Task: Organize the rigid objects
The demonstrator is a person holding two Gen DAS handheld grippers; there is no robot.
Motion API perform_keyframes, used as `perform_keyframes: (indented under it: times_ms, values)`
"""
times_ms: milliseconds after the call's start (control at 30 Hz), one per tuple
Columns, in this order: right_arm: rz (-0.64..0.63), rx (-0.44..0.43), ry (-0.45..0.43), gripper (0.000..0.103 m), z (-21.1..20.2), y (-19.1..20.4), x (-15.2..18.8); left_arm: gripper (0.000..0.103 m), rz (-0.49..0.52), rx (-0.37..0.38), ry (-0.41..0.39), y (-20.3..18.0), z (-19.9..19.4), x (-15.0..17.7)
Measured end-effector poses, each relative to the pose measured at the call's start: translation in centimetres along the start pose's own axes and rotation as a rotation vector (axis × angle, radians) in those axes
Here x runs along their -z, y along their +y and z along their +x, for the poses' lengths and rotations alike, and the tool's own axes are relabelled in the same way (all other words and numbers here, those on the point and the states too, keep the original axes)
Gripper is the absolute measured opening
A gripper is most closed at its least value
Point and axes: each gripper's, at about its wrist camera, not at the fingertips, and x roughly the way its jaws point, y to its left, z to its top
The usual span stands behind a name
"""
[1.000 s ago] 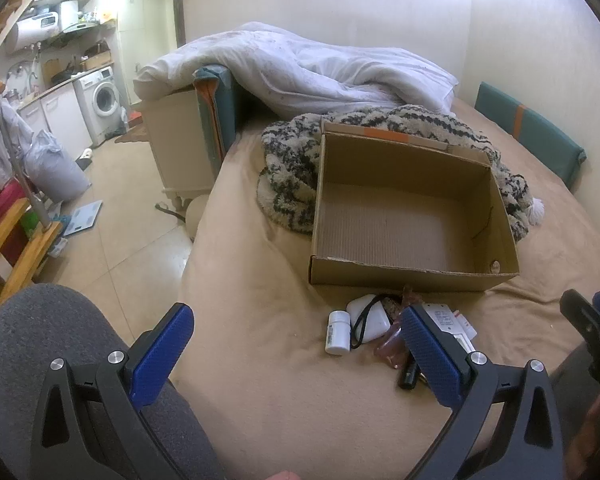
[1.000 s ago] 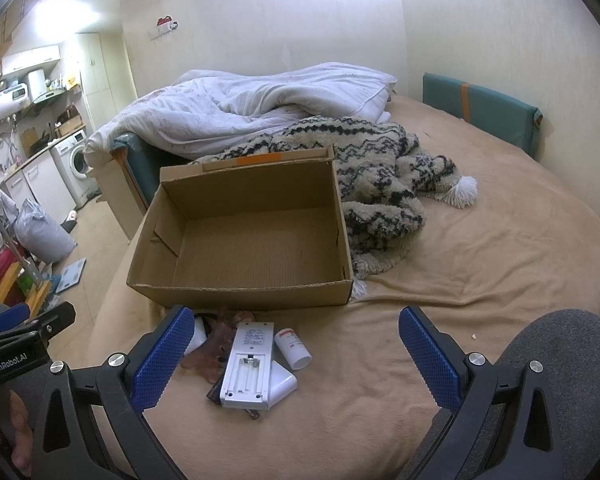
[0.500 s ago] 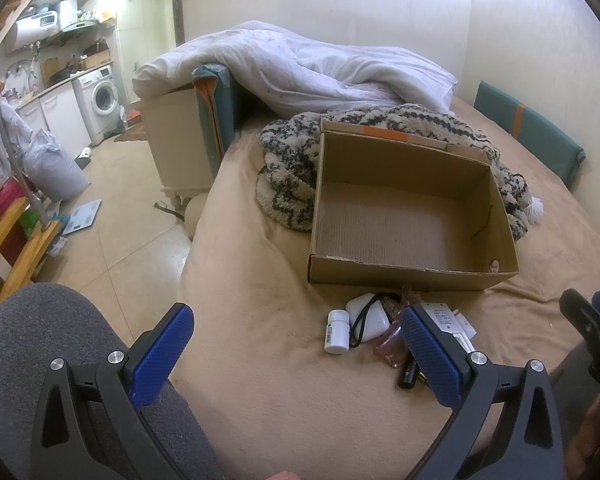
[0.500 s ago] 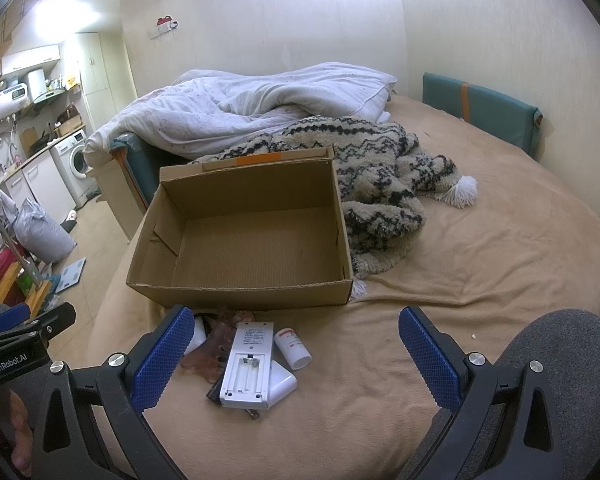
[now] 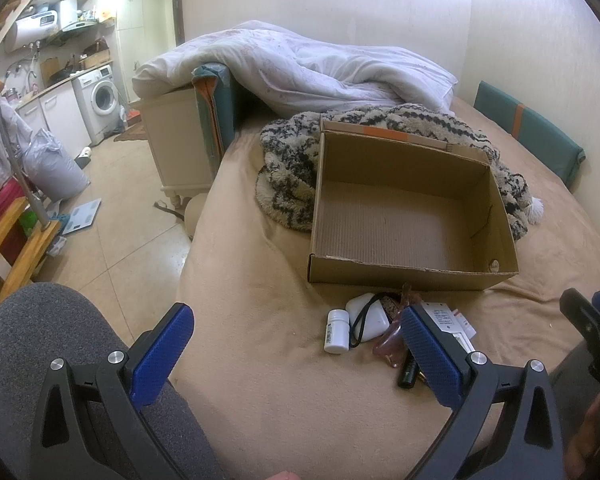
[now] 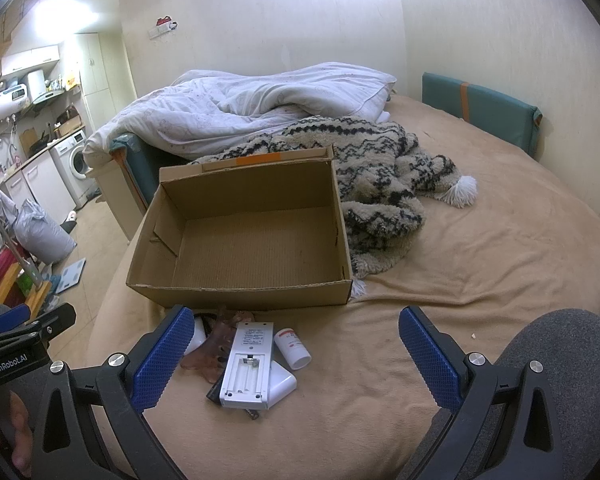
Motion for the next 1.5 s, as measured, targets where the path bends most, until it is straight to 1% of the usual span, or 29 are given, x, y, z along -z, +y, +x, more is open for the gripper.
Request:
perform_keyframes:
  times_ms: [1367,1500]
  values:
    - [0.001,0.000,0.003,0.103,0.08,-0.07,-0.04,0.103,-0.001,0.003,0.005,0.05,0.07,0.03]
    - [0.014,-0.008,0.013,0.103,0.20,-0.23,-0.12,0.103,-0.005,0.010,0.012,0.14,0.09,0.08]
